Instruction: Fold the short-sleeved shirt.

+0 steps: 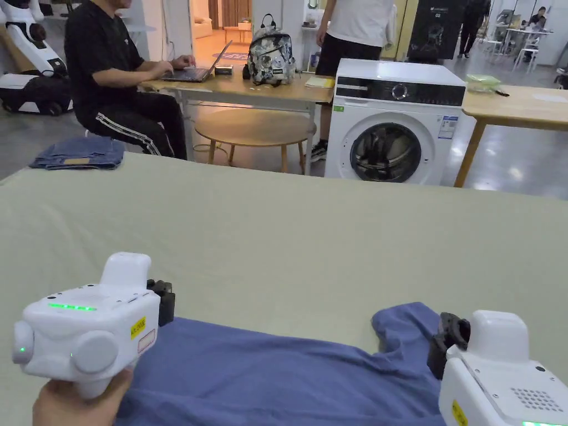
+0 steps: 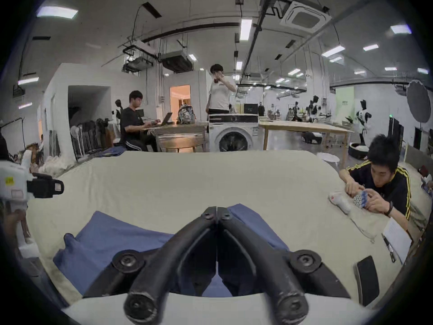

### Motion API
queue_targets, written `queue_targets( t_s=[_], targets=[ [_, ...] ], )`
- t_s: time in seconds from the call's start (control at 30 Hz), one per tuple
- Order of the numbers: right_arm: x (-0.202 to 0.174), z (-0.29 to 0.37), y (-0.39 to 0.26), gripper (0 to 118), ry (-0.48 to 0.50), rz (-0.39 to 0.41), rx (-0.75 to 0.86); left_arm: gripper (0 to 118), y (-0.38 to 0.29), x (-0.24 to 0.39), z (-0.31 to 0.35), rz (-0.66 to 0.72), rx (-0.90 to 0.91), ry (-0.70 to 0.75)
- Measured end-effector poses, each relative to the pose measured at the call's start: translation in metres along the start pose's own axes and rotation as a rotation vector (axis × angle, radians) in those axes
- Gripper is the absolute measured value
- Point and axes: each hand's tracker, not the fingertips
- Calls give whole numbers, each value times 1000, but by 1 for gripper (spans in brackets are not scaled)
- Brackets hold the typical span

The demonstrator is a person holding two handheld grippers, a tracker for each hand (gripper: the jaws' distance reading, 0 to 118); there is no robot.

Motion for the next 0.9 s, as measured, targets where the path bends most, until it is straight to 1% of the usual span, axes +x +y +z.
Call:
queue_targets(
  t_s=[0.07, 0.1, 0.17, 0.23, 0.37, 0.4, 0.43, 0.47, 0.5, 0.53, 0.57, 0.63, 0.73, 0.8, 0.83, 0.9],
  targets=[
    [2, -6, 0, 0, 18, -7, -21, 0, 10, -16, -24, 44, -71, -30],
    [3, -12, -2, 0, 28, -14, -39, 0, 15, -25, -39, 65, -141, -34],
    [4, -19, -5, 0, 18, -7, -60, 0, 26, -33, -62, 111, -242, -64],
    [8, -28, -10, 0, 11, 3, -88, 0, 32, -46, -90, 136, -324, -58],
    [17, -44, -19, 0, 1, 1, -147, 0, 36, -68, -143, 198, -486, -110],
    [19, -47, -21, 0, -8, 7, -161, 0, 36, -71, -154, 202, -510, -87],
    [21, -50, -24, 0, -11, 8, -172, 8, 37, -73, -164, 198, -548, -74],
    [23, -53, -25, 0, -13, 8, -182, 21, 36, -74, -171, 197, -573, -65],
    [25, -56, -28, 0, -22, 11, -195, 39, 35, -72, -177, 181, -596, -59],
    [27, -58, -30, 0, -25, 12, -206, 61, 34, -68, -179, 168, -600, -56],
    [29, -60, -32, 0, -26, 12, -216, 57, 33, -66, -185, 158, -610, -47],
    [34, -65, -37, 0, -36, 17, -236, 62, 29, -70, -200, 149, -658, -14],
    [38, -69, -41, 0, -41, 13, -258, 62, 17, -75, -223, 101, -733, 23],
    [40, -70, -43, 0, -45, 11, -274, 61, 10, -79, -236, 56, -709, 41],
    [41, -70, -45, 0, -44, 8, -280, 60, 11, -77, -238, 54, -707, 51],
    [44, -76, -53, 0, -49, 6, -292, 56, 12, -77, -240, 29, -689, 71]
  ],
)
